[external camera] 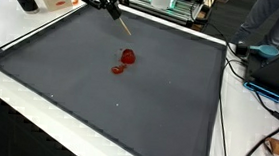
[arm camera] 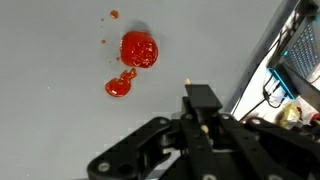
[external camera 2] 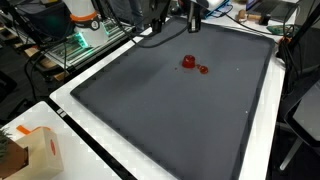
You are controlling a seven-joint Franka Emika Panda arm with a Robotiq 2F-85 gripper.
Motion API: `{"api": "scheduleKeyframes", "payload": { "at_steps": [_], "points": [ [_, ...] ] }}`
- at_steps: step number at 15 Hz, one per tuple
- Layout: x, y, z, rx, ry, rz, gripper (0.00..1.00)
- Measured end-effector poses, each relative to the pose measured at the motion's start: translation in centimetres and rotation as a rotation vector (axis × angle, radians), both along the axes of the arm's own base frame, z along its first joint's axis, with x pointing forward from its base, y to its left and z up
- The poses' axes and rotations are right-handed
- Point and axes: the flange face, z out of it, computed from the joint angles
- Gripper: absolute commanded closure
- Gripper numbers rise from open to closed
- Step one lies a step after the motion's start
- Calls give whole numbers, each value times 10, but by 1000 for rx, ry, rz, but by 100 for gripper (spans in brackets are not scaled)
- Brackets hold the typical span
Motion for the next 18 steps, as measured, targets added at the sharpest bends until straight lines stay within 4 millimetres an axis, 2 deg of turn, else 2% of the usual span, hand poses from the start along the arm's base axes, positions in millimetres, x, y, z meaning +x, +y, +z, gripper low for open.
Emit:
{"api": "scheduleKeyframes", "payload": {
  "at_steps": [8,18],
  "points": [
    [2,-22,-36,188,28,48,97],
    [6,-31,-79,331,67,62,97]
  ]
}}
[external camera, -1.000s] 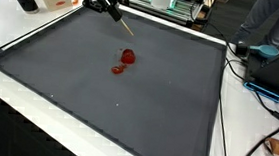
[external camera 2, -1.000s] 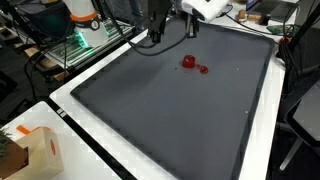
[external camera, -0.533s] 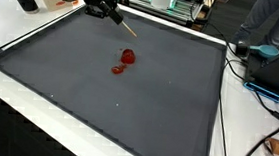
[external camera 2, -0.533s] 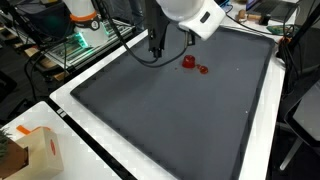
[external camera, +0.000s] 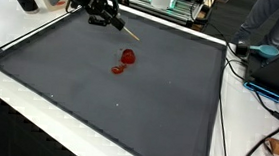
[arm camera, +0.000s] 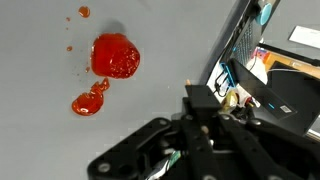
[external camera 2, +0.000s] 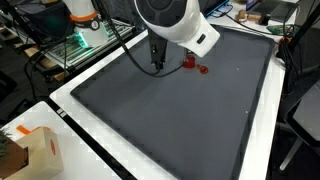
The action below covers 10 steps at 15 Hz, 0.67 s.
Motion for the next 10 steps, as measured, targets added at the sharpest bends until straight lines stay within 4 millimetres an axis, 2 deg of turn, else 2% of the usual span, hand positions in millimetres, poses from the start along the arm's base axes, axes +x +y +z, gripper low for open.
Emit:
{"api": "scheduleKeyframes", "payload": {
  "at_steps": [10],
  "points": [
    [9,1,-40,54,40,-36,97]
  ]
}}
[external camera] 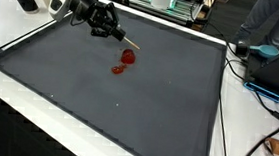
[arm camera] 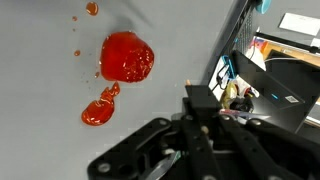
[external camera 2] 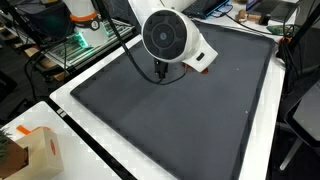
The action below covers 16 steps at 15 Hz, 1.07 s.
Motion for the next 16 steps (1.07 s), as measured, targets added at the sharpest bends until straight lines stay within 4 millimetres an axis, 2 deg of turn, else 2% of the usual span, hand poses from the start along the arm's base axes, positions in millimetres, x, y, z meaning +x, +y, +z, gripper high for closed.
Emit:
{"api": "scheduleKeyframes", "payload": {
  "at_steps": [9,16],
  "points": [
    [7,0,-19,7,13,-2,97],
    [12,0,-22,2,18,-10,97]
  ]
}}
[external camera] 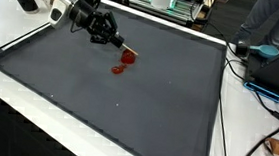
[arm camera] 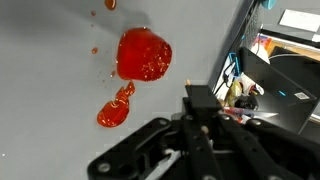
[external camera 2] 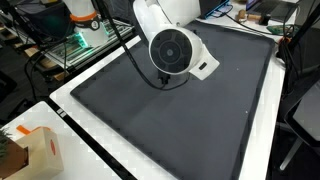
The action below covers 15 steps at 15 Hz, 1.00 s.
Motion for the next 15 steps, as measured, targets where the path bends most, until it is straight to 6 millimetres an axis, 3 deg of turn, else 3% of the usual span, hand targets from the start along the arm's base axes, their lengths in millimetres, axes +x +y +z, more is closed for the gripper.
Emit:
{"api": "scheduleKeyframes", "payload": {
  "at_steps": [8,15],
  "points": [
    [9,4,11,-27,30,-33,97],
    [24,20,42,-136,38,-53,97]
  ]
}}
